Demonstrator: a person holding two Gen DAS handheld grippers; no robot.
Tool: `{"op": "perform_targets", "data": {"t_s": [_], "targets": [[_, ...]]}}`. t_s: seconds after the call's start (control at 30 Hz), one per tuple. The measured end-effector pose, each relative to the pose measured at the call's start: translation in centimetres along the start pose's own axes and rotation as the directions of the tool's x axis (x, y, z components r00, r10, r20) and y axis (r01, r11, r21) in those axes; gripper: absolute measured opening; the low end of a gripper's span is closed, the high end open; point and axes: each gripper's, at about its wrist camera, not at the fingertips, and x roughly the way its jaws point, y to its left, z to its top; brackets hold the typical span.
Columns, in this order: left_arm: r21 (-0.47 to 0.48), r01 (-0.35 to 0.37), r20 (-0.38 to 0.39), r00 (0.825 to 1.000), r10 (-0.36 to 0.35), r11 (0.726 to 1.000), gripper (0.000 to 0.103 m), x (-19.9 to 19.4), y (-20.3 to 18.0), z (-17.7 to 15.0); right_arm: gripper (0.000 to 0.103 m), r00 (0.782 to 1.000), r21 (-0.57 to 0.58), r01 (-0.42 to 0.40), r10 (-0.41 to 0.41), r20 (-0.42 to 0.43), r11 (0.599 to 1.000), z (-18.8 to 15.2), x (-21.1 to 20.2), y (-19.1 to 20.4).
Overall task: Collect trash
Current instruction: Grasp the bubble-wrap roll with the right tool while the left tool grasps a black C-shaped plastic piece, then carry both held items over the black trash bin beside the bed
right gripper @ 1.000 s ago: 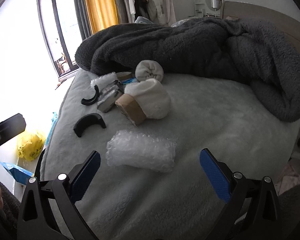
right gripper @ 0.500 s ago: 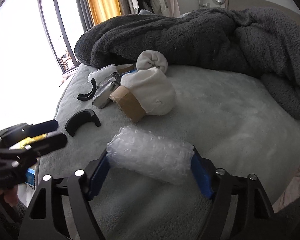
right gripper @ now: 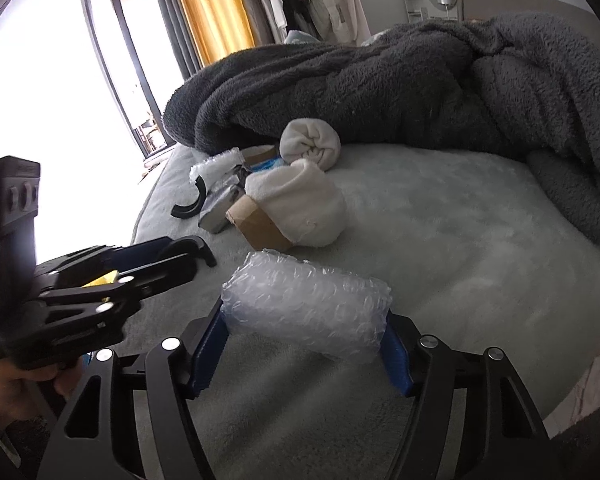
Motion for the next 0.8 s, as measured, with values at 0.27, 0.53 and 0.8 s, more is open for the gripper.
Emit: {"op": "perform_targets", "data": {"t_s": [0.27, 0.53, 0.8], "targets": [[-0.034, 0.016, -0.023, 1.000, -0.017, 0.999, 0.050, 1.2, 0.3, 0.1, 0.068, 1.000, -0.009, -0.005, 0.005, 0.014, 1.000, 0.0, -1.0, -0.1], [-0.045, -0.012, -0.025, 1.000, 0.010, 0.999, 0.018, 1.3, 0.6, 0.0, 0.068, 0.999, -0.008, -0.007, 0.007, 0.036, 1.000, 0.4, -2.2, 0.3], [-0.109, -0.035, -0.001, 0.999, 0.035, 0.993, 0.017, 0.0, 1.8, 0.1, 0.068, 0.999, -0.083, -0.021, 0.024, 0.026, 0.996, 0.3, -2.4, 3.0]]}}
